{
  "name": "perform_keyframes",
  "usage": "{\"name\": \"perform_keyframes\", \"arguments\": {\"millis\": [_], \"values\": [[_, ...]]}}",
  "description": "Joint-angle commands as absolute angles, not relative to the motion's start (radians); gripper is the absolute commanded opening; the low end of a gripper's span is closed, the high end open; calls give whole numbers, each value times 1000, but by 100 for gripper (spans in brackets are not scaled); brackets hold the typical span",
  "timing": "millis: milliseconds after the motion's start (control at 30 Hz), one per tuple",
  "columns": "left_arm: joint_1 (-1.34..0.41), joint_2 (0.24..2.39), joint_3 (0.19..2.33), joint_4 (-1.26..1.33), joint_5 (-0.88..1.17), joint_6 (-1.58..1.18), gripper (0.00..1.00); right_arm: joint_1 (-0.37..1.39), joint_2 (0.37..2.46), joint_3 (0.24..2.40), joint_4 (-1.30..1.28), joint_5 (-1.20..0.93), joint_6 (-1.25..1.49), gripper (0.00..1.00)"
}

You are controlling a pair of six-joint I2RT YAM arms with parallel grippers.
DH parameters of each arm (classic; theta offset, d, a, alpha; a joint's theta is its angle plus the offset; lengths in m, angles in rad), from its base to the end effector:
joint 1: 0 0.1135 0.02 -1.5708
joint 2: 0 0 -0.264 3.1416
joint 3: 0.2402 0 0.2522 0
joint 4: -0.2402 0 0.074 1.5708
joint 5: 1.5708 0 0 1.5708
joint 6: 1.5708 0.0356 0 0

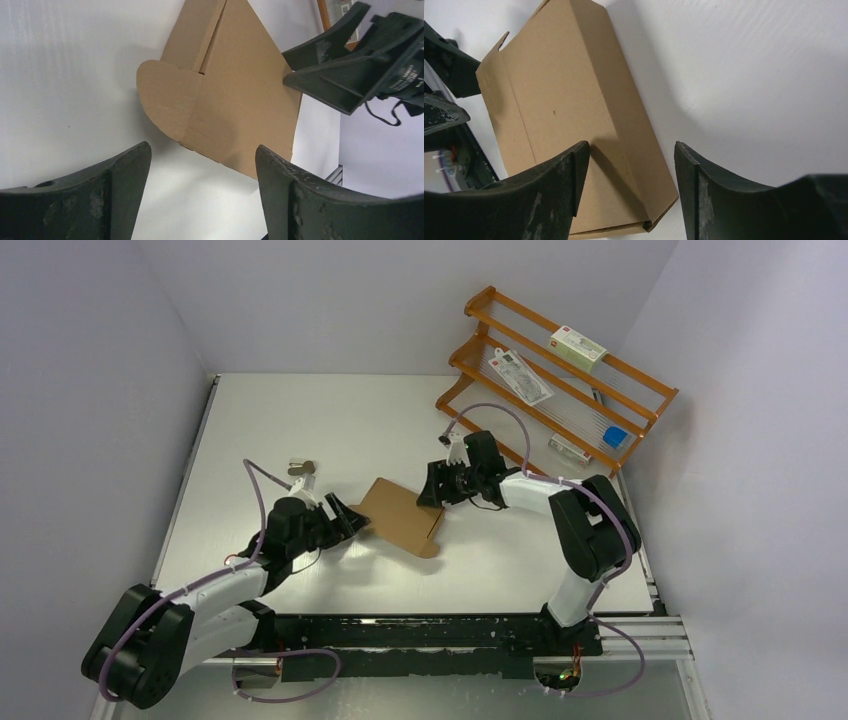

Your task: Fold the paper box

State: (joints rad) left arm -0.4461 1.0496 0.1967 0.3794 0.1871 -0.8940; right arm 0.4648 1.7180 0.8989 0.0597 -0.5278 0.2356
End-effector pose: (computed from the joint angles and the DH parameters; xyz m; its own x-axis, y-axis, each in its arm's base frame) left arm 0.1702 -0.0888 0.1477 -0.7046 -0.5121 -0.4913 0.0383 0.6638 -0.7469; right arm 0.3011 0.1710 0.1645 -0.7651 -0.1580 -0.6243 -0.5504 0.6638 0.5065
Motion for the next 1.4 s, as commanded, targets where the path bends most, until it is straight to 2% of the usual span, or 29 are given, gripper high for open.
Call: {"name": "perform_keyframes", "arguments": {"millis": [0,167,367,933,1367], "values": [[-461,1067,210,457,189,-887,81,448,1759,866,161,-632,291,64],[-467,1104,211,483,184,-887,81,445,1784,824,227,-701,326,54],[-471,1132,201,508,175,-899,81,443,1787,767,317,-754,393,36],[-474,1127,172,547,174,-954,91,420,1862,587,704,-874,666,21],[-478,1009,143,517,143,-1026,93,383,1954,501,972,-912,857,17]]}}
